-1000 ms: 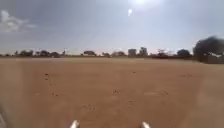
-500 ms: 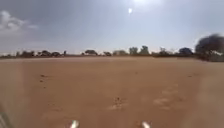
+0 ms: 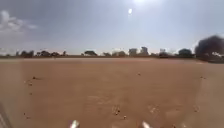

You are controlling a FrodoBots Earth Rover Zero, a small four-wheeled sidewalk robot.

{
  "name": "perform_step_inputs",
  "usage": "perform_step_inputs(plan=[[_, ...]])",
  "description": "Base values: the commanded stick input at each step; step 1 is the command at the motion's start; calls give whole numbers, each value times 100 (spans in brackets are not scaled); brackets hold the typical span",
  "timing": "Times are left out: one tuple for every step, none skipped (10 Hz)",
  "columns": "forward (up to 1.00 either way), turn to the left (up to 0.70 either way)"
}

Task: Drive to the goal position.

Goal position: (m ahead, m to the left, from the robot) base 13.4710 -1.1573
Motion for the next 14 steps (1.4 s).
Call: perform_step_inputs(plan=[[70, 0], [70, 0], [70, 0], [70, 0], [70, 0], [70, 0], [70, 0], [70, 0], [70, 0], [70, 0], [70, 0], [70, -1], [70, -7], [70, -35]])
